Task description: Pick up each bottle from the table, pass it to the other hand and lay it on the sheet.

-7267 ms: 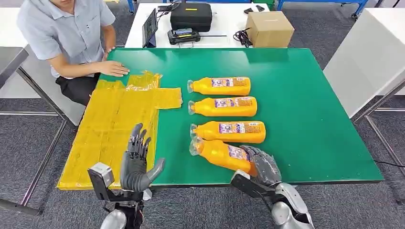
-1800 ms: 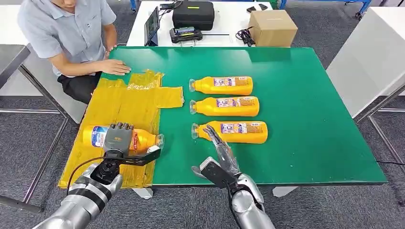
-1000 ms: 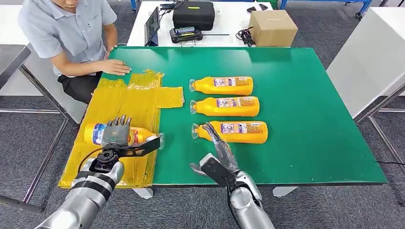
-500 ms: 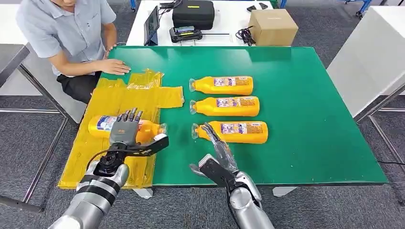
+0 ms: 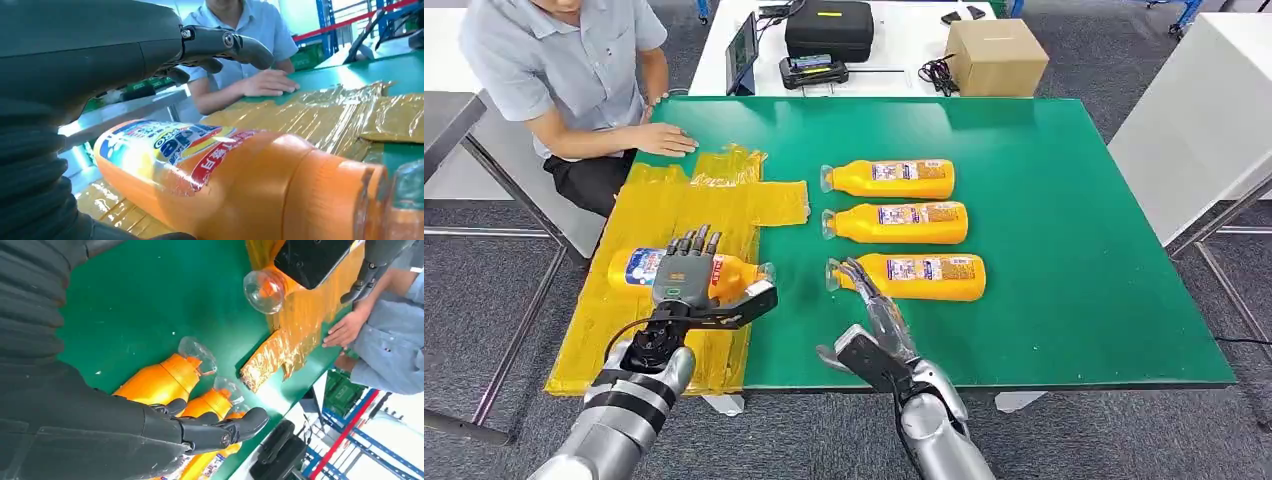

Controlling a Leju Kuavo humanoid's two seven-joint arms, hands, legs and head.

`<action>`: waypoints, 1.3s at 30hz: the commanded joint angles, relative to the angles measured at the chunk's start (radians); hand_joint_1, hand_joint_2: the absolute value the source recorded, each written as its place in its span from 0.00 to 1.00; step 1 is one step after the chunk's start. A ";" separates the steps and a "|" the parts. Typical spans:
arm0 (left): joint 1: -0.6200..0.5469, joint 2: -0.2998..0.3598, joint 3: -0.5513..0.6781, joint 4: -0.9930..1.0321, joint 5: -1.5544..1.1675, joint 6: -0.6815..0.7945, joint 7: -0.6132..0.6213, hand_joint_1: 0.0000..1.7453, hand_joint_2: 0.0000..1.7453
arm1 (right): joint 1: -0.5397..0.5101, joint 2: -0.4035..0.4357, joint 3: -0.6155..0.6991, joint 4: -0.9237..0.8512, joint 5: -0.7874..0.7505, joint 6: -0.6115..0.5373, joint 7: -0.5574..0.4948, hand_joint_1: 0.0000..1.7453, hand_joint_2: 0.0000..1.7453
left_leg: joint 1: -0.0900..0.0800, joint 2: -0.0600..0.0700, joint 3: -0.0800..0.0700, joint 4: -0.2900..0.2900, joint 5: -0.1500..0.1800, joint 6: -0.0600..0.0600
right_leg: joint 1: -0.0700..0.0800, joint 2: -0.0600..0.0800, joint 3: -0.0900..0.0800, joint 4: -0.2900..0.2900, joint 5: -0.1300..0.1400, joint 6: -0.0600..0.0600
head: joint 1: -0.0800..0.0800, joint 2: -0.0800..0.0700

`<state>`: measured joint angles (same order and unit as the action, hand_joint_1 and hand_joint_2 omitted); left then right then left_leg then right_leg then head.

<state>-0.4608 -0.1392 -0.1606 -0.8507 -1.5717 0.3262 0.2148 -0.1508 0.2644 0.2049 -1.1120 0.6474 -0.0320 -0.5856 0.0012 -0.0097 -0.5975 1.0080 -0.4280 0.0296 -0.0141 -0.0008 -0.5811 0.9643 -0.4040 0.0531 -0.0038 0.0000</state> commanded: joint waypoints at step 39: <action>0.433 -0.201 -0.003 -0.721 0.505 -0.013 -0.449 0.00 0.00 | 0.111 0.064 -0.196 -0.175 -0.312 0.220 0.268 0.00 0.00 | -0.001 0.003 0.000 0.000 -0.003 -0.001 | 0.000 0.002 -0.001 0.000 -0.001 -0.002 | 0.000 0.000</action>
<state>-0.0778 -0.2983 -0.2560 -1.5214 -1.3693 0.3384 -0.1000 -0.0008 0.2850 0.1140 -1.3486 0.5267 0.0680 -0.5397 -0.0004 -0.0092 -0.6009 1.0080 -0.4292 0.0302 -0.0155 -0.0006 -0.5849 0.9639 -0.4043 0.0533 -0.0042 0.0000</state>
